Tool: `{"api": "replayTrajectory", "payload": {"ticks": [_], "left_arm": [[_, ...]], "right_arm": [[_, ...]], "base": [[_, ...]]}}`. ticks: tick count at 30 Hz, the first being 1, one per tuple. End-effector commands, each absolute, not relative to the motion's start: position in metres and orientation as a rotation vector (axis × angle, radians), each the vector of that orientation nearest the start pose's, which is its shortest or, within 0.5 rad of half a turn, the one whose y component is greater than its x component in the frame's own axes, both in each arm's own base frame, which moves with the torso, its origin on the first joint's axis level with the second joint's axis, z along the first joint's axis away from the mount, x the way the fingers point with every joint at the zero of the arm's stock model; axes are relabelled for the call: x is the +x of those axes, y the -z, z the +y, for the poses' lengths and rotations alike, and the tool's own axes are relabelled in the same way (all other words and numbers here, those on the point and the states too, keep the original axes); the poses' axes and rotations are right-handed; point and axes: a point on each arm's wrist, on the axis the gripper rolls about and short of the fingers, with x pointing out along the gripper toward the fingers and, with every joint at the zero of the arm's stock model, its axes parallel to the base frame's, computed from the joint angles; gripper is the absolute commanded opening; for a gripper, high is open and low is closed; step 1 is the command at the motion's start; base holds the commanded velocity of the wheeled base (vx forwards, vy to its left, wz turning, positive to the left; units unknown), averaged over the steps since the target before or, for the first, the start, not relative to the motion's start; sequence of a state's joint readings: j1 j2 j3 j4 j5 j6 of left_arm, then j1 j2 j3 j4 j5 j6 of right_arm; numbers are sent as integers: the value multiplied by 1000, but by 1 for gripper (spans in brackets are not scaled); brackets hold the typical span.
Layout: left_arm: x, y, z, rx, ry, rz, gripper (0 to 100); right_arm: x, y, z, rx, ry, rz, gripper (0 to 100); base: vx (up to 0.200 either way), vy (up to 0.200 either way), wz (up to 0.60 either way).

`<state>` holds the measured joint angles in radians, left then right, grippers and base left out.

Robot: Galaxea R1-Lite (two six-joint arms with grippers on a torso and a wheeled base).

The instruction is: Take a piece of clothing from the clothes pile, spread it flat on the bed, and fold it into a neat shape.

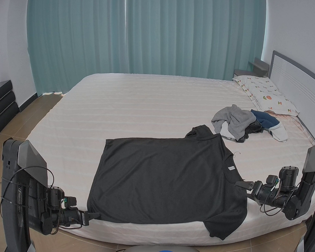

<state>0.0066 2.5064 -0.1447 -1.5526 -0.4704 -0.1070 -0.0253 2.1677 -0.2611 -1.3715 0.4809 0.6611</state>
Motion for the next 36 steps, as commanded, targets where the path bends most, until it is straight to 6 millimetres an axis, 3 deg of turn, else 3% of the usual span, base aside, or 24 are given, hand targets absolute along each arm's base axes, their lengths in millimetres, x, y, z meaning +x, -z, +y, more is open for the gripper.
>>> {"api": "replayTrajectory", "payload": {"ticks": [1,11,21,28,35,36], "left_arm": [[236,69,-2,-309,366,816,0],[230,68,-1,-317,365,835,0],[229,63,-1,-349,353,831,0],[234,44,-1,-469,313,780,0],[234,43,-1,-482,307,778,0],[234,43,-1,-482,307,778,0]], "right_arm": [[274,-8,2,765,-257,637,100],[268,2,-2,761,-219,681,100],[258,34,-15,669,-97,759,100],[262,40,-14,667,-95,771,100],[275,46,-13,660,-102,759,100],[277,49,-14,660,-100,759,0]], "base": [[0,0,0],[0,0,0],[0,0,0],[0,0,0],[0,0,0],[0,0,0]]}}
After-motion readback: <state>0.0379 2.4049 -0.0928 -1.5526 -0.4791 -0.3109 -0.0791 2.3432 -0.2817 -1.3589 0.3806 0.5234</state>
